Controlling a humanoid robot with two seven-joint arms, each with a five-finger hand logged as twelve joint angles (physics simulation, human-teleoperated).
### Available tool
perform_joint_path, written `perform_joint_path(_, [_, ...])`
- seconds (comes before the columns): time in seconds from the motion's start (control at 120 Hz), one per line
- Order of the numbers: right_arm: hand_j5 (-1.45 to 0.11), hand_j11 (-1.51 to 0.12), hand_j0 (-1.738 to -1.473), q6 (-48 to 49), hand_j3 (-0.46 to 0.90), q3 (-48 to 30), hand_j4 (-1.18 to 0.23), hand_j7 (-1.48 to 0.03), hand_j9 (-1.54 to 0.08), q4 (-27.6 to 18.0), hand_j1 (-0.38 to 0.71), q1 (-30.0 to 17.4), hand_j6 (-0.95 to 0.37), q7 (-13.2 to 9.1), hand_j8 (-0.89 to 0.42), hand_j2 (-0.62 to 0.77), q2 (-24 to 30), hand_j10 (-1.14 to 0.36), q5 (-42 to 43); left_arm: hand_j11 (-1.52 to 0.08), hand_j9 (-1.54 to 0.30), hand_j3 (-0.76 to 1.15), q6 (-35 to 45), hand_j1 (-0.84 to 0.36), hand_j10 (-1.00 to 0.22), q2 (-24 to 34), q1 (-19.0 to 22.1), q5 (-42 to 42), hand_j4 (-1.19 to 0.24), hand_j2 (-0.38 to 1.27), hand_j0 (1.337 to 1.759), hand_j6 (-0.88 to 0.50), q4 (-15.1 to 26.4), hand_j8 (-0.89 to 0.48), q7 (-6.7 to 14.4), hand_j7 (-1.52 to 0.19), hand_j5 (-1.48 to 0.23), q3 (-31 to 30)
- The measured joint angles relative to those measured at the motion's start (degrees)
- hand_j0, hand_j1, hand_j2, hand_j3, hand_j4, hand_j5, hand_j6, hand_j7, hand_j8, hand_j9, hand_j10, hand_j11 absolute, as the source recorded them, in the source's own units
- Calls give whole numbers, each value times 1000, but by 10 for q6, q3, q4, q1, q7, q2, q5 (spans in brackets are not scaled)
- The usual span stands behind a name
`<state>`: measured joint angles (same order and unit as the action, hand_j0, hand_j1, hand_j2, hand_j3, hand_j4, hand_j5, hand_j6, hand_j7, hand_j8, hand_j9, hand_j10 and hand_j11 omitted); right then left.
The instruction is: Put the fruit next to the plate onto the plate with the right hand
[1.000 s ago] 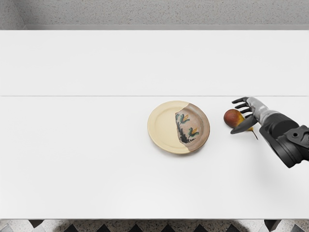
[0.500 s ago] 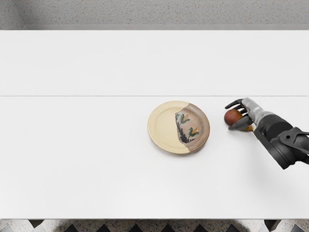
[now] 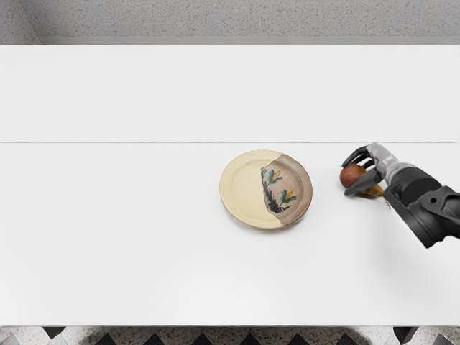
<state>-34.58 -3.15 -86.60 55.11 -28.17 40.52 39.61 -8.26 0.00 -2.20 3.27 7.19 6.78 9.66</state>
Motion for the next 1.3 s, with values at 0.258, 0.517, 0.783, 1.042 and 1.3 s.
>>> perform_joint_path(0.258, [-1170, -1074, -1652, -2, 2, -10, -814, -1112, -1134, -6, 185, 60, -398, -8, -335, 265, 24, -529, -85, -1, -1, 0, 0, 348, -1, 0, 0, 0, -1, 0, 1658, -1, 0, -1, 0, -1, -1, 0])
perform_joint_path(0.517, [-1209, -1188, -1654, 70, 3, -61, -827, -1128, -1179, -13, 261, 82, -388, -7, -309, 501, -7, -498, -132, -1, -1, 0, 0, 348, -1, 0, 0, 0, -1, 0, 1658, -1, 0, -1, 0, -1, -1, 1])
perform_joint_path(0.783, [-1221, -1259, -1657, 82, 1, -70, -830, -1133, -1219, -17, 162, 84, -448, -6, -332, 348, -81, -523, -139, -1, -1, 0, 0, 348, -1, 0, 0, 0, -1, 0, 1658, -1, 0, -1, 0, -1, -1, 1])
perform_joint_path(1.042, [-1223, -1236, -1655, 85, 1, -71, -826, -1130, -1207, -18, 278, 79, -402, -7, -315, 574, -106, -483, -138, -1, -1, 0, 0, 348, -1, 0, 0, 0, -1, 0, 1658, -1, 0, -1, 0, -1, -1, 1])
perform_joint_path(1.3, [-654, -658, -1657, 82, 0, -73, -464, -622, -649, -17, 94, 79, -332, -7, -301, 153, -113, -352, -140, -1, -1, 0, 0, 348, -1, 0, 0, 0, -1, 0, 1658, -1, 0, -1, 0, -1, -1, 1])
